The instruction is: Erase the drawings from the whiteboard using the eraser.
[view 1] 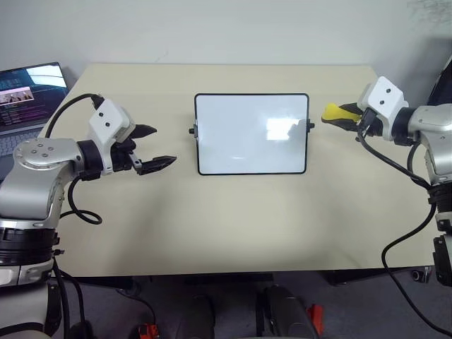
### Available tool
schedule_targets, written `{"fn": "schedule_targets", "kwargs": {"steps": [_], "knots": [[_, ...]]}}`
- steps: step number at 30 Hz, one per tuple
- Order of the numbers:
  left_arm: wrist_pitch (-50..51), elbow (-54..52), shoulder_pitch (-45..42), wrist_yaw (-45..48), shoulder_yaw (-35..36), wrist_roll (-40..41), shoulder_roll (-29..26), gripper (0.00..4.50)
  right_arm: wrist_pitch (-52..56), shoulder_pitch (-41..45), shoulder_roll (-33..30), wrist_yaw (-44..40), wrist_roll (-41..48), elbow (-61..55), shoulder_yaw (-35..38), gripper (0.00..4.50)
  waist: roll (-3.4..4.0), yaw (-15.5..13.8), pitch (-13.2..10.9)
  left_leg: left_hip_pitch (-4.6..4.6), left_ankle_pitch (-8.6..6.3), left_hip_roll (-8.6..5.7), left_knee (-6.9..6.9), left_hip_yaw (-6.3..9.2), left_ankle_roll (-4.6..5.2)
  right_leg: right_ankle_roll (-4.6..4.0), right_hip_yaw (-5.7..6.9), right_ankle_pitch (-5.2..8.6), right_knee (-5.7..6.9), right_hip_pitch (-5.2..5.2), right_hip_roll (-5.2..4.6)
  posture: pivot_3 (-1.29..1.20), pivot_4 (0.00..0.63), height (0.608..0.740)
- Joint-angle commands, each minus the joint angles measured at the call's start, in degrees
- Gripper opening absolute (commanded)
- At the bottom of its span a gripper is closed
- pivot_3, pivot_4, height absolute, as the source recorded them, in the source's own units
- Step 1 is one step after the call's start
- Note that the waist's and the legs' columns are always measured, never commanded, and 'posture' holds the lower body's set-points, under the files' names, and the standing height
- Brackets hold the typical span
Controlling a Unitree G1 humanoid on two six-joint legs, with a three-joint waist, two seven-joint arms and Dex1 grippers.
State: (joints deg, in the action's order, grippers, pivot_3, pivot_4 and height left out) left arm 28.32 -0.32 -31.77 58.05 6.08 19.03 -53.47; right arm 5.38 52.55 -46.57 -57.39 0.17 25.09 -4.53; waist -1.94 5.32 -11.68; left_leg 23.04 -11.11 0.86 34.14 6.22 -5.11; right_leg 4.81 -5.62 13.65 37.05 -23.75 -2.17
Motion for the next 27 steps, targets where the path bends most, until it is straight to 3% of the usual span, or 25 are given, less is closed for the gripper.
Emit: {"fn": "schedule_targets", "kwargs": {"steps": [1, 11, 16, 19, 27], "knots": [[-0.2, -2.0, -0.9, -0.4, 1.4, 0.7, -0.1, 4.5, -1.1, 1.3, -0.3, 0.2, 0.7, -1.4, 1.7, 0.97, 0.0, 0.0, 0.0, 0.0, 0.0, 0.0, 0.0, 0.0, 0.0, -0.01, 0.0, -0.01, 0.0, 0.0, 0.0, 0.0, 0.15, 0.74], [-0.5, -1.8, -1.1, -0.7, 1.3, 0.5, 0.6, 4.5, 0.4, -0.1, -0.2, -0.1, 3.1, -2.3, 3.2, 0.97, 0.0, 0.0, 0.0, 0.0, 0.0, 0.0, 0.0, 0.0, 0.0, -0.15, 0.0, -0.09, 0.01, 0.0, 0.0, 0.0, 0.15, 0.74], [-1.0, -2.3, -0.6, -1.2, 0.8, 0.7, 2.3, 4.5, 8.1, -4.6, 1.4, 3.2, 11.2, -6.4, 11.5, 0.97, 0.0, -0.3, 0.0, 0.0, 0.0, 0.0, 0.02, 0.01, 0.0, -0.17, 0.01, -0.11, 0.03, 0.03, 0.0, 0.0, 0.15, 0.74], [0.5, -4.1, -2.3, -1.6, 0.7, 3.1, 5.1, 4.5, 12.5, -7.6, 0.9, 6.2, 12.9, -8.7, 14.7, 0.97, 0.0, -0.6, 0.0, 0.0, 0.0, -0.01, 0.07, 0.02, 0.0, -0.17, 0.02, -0.11, 0.04, 0.05, -0.01, 0.0, 0.15, 0.74], [-0.5, -1.5, -7.7, 0.8, -10.0, 1.8, 15.5, 4.5, 24.2, -20.0, 1.5, 15.2, 16.9, -18.6, 22.8, 0.97, 0.02, -1.0, 0.0, -0.1, 0.0, -0.03, 0.23, 0.09, 0.0, -0.15, 0.07, -0.12, 0.07, 0.28, -0.01, 0.0, 0.15, 0.74]]}}
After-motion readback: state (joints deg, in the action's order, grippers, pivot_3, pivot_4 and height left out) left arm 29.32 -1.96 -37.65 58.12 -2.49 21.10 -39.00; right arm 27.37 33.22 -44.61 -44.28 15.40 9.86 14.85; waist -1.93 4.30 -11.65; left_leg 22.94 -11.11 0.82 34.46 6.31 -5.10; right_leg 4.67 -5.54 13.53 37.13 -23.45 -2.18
